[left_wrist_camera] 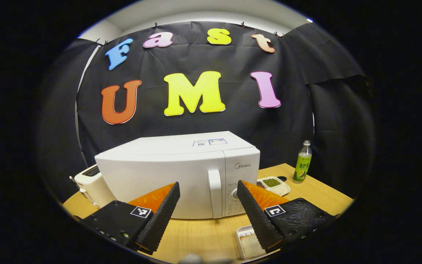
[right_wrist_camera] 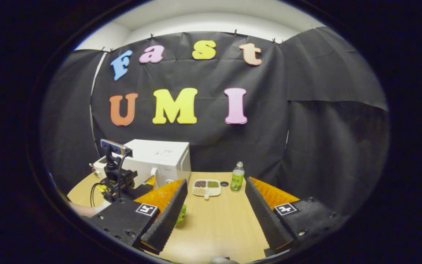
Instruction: Open the microwave oven with the left hand, put the food in, and close the microwave oven.
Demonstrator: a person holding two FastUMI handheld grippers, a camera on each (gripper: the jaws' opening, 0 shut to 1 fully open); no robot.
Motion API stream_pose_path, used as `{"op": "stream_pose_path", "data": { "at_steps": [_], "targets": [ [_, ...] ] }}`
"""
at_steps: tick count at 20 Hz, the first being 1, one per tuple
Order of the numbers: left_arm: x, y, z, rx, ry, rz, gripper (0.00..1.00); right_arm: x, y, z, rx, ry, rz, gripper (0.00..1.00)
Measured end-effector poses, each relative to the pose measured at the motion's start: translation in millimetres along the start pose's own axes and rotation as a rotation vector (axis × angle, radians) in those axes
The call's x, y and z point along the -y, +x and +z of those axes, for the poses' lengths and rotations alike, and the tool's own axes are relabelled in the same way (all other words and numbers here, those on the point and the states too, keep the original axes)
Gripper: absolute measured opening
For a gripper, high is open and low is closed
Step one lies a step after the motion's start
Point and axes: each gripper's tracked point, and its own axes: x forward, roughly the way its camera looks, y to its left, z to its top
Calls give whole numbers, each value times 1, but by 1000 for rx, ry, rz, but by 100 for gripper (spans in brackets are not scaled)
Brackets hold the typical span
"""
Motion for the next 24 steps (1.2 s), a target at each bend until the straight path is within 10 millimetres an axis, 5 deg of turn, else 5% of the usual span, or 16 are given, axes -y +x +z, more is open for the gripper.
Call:
{"op": "stream_pose_path", "data": {
  "at_steps": [3,4,5,7,8,10,11,12,13,15,16,17,19,20,24],
  "targets": [
    [2,33,-22,-31,-31,24,96,7,-1,-14,-41,-17,-18,92],
    [2,40,-29,-52,-45,30,96,12,-2,-17,-45,-25,-26,100],
    [4,46,-32,-58,-51,25,86,14,-2,-19,-55,-33,-31,92],
    [3,52,-31,-52,-45,24,84,13,-2,-24,-72,-34,-26,100],
    [3,54,-32,-50,-45,14,76,11,-2,-25,-76,-31,-20,92],
    [3,58,-37,-70,-52,-11,63,10,-3,-23,-77,-20,-16,92],
    [6,55,-39,-85,-54,-34,38,6,-5,-20,-73,-13,-4,92],
    [13,51,-36,-85,-65,-64,29,4,-5,-18,-68,-15,1,100],
    [12,50,-35,-88,-63,-67,19,4,-7,-16,-60,-23,1,92],
    [11,51,-37,-95,-62,-76,23,3,-11,-12,-51,-38,1,92],
    [11,50,-36,-98,-74,-84,22,2,-14,-13,-51,-44,1,100],
    [11,49,-37,-97,-88,-92,19,1,-17,-11,-49,-48,1,92],
    [12,48,-38,-106,-126,-108,10,0,-20,-13,-57,-49,-2,100],
    [12,47,-38,-116,-129,-118,6,-1,-22,-12,-57,-45,-2,92],
    [11,33,-40,-119,-129,-132,6,-9,-22,-11,-60,-49,17,92]
  ]
}}
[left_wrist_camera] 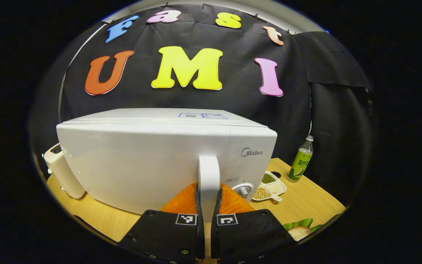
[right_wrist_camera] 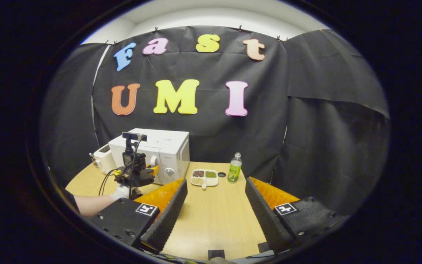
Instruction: Open the microwave oven with the left hand, put the food in, and close the microwave oven.
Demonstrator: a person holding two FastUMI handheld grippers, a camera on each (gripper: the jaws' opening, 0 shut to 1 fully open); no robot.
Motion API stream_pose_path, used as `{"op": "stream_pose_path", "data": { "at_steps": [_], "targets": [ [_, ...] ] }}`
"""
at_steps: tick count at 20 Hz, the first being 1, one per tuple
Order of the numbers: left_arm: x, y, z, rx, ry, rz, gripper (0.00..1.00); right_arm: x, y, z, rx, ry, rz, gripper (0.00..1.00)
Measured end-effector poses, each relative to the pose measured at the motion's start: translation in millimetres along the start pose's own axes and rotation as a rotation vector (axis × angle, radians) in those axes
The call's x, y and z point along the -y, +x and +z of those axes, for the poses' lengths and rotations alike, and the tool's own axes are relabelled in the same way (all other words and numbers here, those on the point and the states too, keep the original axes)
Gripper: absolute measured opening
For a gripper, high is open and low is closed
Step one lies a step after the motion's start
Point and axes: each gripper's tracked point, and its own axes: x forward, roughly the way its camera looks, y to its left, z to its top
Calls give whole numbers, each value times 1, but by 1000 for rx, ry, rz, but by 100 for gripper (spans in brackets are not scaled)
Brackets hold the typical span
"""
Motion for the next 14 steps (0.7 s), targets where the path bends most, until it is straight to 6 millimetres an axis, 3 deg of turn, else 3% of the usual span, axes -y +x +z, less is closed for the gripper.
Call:
{"op": "stream_pose_path", "data": {
  "at_steps": [1,2,3,7,8,11,12,14],
  "targets": [
    [0,-11,-4,-2,18,-11,6,-2,0,2,4,-4,5,92],
    [0,-21,-1,19,30,-23,6,-5,0,4,10,-6,15,100],
    [-3,-34,-11,1,24,-34,6,-9,0,6,15,-7,26,92],
    [-16,-88,-21,1,45,-47,6,-28,1,5,20,-4,80,92],
    [-21,-100,-24,-2,53,-43,6,-35,1,3,16,-4,97,100],
    [-35,-130,-32,-24,61,-34,8,-54,-1,0,10,-12,143,100],
    [-39,-141,-33,-26,61,-34,8,-62,-4,0,14,-7,163,92],
    [-48,-157,-38,-37,78,-24,13,-76,-10,3,27,-5,194,92]
  ]
}}
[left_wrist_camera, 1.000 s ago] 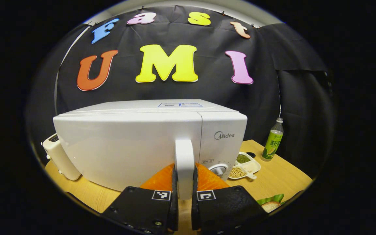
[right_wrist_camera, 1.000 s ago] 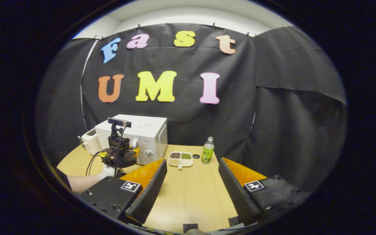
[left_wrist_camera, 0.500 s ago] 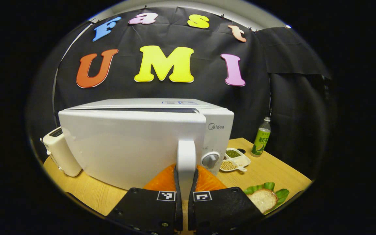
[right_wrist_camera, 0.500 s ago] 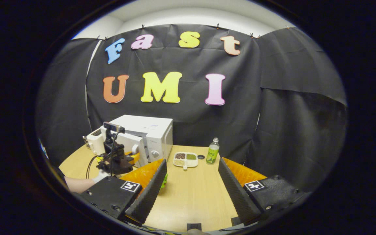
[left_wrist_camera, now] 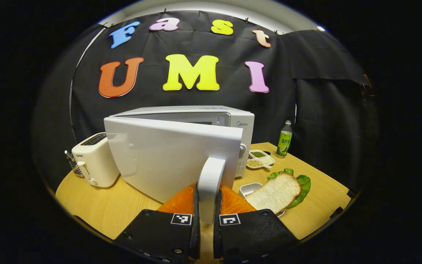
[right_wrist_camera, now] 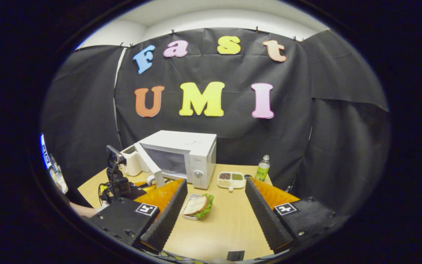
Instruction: Open the microwave oven with the left hand, put the food in, and close the microwave oven.
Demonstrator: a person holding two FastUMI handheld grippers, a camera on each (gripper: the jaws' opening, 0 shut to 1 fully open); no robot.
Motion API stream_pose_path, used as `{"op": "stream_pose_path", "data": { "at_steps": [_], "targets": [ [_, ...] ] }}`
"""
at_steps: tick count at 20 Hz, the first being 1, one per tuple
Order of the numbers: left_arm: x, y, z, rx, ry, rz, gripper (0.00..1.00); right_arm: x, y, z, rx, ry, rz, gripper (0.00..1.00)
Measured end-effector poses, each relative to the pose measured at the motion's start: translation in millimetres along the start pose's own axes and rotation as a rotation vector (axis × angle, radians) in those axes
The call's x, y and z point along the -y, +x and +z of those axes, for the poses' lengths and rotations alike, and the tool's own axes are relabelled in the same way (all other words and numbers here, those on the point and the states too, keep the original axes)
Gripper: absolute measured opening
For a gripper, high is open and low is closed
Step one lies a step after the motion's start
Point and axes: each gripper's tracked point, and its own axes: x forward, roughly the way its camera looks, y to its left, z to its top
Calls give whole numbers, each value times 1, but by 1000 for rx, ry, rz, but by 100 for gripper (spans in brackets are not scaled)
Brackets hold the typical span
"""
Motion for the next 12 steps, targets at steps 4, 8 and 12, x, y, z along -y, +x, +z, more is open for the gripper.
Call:
{"op": "stream_pose_path", "data": {
  "at_steps": [4,8,12],
  "targets": [
    [-28,-26,13,36,-14,52,49,-16,-3,-2,13,-13,38,92],
    [-47,-44,5,14,-13,90,98,-27,-8,-8,8,4,64,92],
    [-63,-65,-1,3,0,132,98,-33,-11,-17,0,2,70,92]
  ]
}}
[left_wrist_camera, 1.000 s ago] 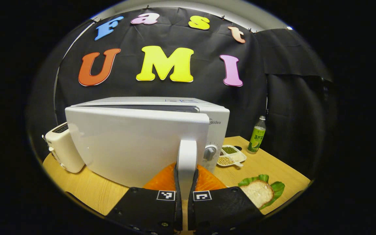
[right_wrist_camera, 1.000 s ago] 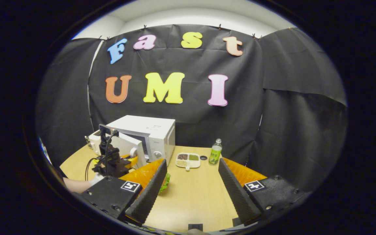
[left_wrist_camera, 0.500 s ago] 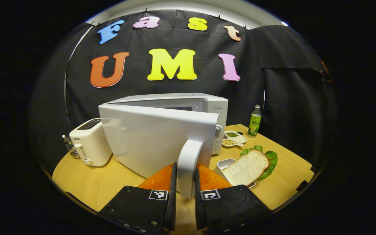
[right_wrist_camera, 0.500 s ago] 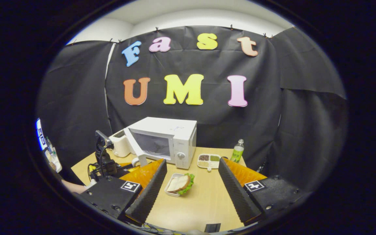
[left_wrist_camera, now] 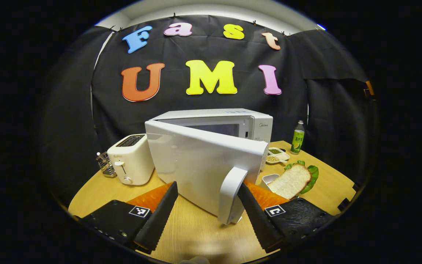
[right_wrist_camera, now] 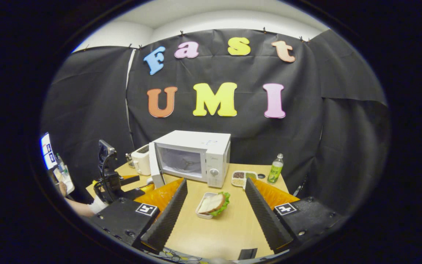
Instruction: Open the microwave oven with the left hand, put the food in, and close the microwave oven.
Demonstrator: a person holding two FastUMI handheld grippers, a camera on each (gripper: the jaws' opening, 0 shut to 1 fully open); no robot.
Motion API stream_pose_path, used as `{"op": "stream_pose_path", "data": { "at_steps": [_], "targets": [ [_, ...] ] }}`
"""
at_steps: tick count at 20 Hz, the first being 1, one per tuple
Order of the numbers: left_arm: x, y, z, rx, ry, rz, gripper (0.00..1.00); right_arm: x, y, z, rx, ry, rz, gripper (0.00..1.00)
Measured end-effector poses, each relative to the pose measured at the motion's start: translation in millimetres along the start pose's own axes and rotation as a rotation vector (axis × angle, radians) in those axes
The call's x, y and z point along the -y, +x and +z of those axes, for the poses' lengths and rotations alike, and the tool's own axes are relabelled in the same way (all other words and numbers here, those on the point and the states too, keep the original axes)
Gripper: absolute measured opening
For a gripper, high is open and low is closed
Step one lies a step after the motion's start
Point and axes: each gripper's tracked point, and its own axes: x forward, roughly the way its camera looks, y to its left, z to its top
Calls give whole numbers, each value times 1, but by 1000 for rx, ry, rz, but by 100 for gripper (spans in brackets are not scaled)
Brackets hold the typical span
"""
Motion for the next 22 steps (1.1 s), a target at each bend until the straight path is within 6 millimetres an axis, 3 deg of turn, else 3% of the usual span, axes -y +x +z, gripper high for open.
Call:
{"op": "stream_pose_path", "data": {
  "at_steps": [6,15,18,19,20,22],
  "targets": [
    [-43,-35,-13,-20,0,62,98,-9,4,-12,-22,19,18,92],
    [-141,-81,-35,-64,4,227,97,-29,15,-28,-54,27,59,92],
    [-173,-92,-41,-80,-1,299,98,-24,22,-37,-70,27,57,92],
    [-181,-96,-41,-80,-5,316,97,-21,25,-40,-75,27,56,100],
    [-187,-101,-40,-79,-8,327,98,-17,30,-45,-85,25,52,92],
    [-194,-109,-37,-71,-3,345,97,-9,41,-56,-110,33,47,92]
  ]
}}
